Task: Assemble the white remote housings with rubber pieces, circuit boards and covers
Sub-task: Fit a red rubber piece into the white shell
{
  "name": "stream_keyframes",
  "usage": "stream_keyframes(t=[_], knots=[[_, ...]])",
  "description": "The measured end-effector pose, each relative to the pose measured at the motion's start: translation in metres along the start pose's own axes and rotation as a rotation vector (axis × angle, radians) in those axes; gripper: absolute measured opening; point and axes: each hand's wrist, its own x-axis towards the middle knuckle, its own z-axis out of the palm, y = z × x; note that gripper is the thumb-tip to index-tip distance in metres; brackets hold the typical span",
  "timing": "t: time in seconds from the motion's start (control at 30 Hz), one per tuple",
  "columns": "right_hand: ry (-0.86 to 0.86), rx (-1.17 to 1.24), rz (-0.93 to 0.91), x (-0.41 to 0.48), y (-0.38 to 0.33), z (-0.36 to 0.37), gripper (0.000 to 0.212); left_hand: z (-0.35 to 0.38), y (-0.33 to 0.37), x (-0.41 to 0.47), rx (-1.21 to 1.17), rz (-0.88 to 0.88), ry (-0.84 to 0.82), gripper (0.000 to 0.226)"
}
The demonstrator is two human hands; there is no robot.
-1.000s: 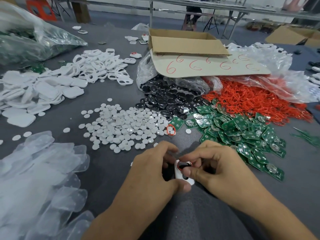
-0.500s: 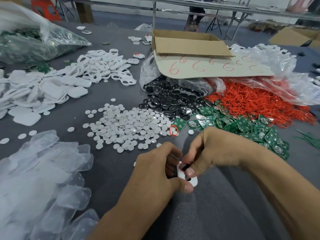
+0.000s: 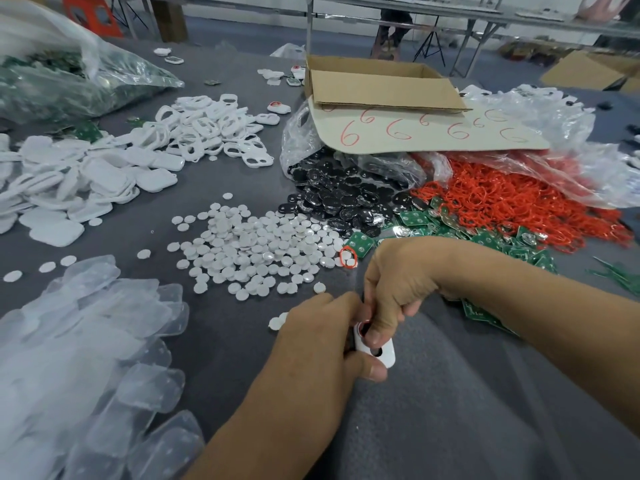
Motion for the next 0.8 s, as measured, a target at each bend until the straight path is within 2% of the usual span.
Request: stream_keyframes(t=[0.17, 0.27, 0.4, 0.6, 0.7, 0.8], knots=[[0.267, 0.260, -0.265, -0.011, 0.039, 0.020, 0.019, -0.001, 0.007, -0.002, 0.089, 0.003, -0.038, 0.029], [0.236, 0.479, -0.336, -0.022, 0.055, 0.029, 0.019, 0.001, 0.005, -0.001, 0.121, 0.013, -0.032, 0.032], [0.290, 0.387, -0.265, -0.016, 0.050, 0.029, 0.026, 0.004, -0.001, -0.003, 0.127, 0.049, -0.016, 0.035], [0.216, 0.373, -0.093, -0.013, 0.032, 0.023, 0.033, 0.008, -0.004, -0.001, 0.234, 0.157, -0.028, 0.037], [0.343, 0.274, -0.188, -0.021, 0.035, 0.028, 0.029, 0.004, -0.004, -0.002, 0.114, 0.132, 0.008, 0.024], [0.477, 0.206, -0.332, -0.034, 0.046, 0.049, 0.018, 0.001, -0.009, -0.001, 0.017, 0.093, 0.012, 0.031]])
